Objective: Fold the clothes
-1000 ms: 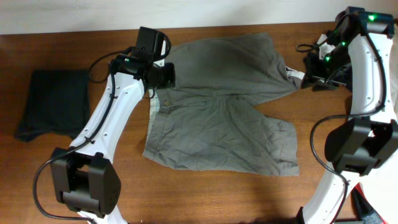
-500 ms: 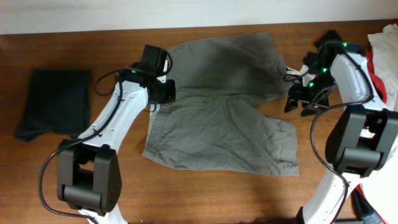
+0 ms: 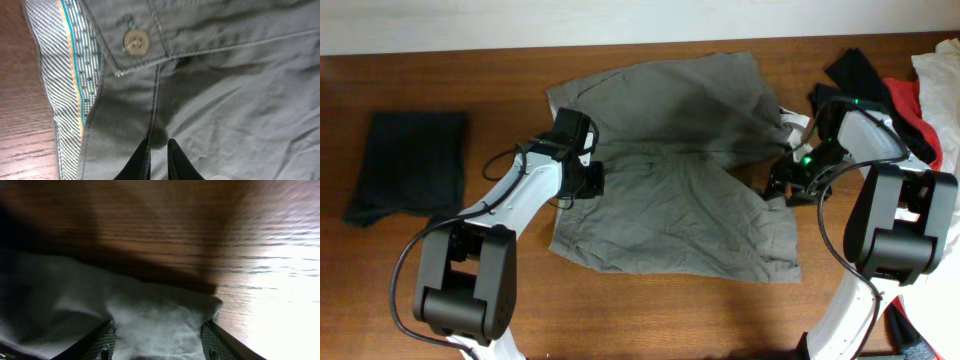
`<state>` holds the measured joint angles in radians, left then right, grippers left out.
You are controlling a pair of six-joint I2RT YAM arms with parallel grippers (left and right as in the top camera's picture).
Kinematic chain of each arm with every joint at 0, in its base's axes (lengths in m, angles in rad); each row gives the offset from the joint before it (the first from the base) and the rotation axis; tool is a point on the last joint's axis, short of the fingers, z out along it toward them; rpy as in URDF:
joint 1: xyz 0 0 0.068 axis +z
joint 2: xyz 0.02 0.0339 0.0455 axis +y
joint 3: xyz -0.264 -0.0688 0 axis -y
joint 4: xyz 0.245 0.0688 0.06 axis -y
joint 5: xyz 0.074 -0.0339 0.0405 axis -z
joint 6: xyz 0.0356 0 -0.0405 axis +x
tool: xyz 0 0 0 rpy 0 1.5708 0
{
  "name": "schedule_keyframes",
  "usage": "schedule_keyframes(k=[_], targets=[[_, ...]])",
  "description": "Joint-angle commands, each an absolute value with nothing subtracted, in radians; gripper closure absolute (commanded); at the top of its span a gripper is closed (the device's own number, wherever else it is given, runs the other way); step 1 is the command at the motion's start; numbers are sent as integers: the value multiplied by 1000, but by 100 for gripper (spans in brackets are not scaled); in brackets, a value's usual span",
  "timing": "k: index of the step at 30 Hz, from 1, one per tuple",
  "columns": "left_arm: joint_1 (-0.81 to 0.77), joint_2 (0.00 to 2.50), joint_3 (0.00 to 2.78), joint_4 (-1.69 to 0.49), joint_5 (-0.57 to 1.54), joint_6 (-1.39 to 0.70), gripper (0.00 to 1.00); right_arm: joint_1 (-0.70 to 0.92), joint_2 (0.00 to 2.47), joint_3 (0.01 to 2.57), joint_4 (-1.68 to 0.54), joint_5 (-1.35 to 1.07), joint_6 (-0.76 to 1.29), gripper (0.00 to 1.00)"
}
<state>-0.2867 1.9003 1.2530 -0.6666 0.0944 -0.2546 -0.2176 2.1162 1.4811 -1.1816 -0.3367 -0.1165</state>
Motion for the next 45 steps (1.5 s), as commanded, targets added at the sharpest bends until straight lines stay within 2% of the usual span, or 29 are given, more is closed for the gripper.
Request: schedule_keyframes(k=[1,4,6,12,22,31,39,45], targets=[[-288,1915,1226,-659,109,-253,87,-233,2120,1433,-1153,-384,-128,44],[-288,1915,1219,-666,109,-253,87,-232,2120,1420,-1140,-434,-128,58],[-288,1915,1211,-665,109,-253,86,-232,2119,1419,-1142,-442,-128,58],[-288,1916,1175,-643,109,-254,86,-243,2120,1419,-1101,-415,-127,38],[-288,1917,1145,-615,109,-269,87,-250,2119,1436,-984,-405,-127,37],[-288,1917,1145,-614,109,-269,87,-334,2119,1563,-1164,-369,-118,37],[-288,1917,1145,-613,113,-269,87,-344,2122,1528,-1131,-422,-115,36],[-288,1917,1145,-613,113,-269,86,-315,2123,1439,-1026,-513,-116,34]])
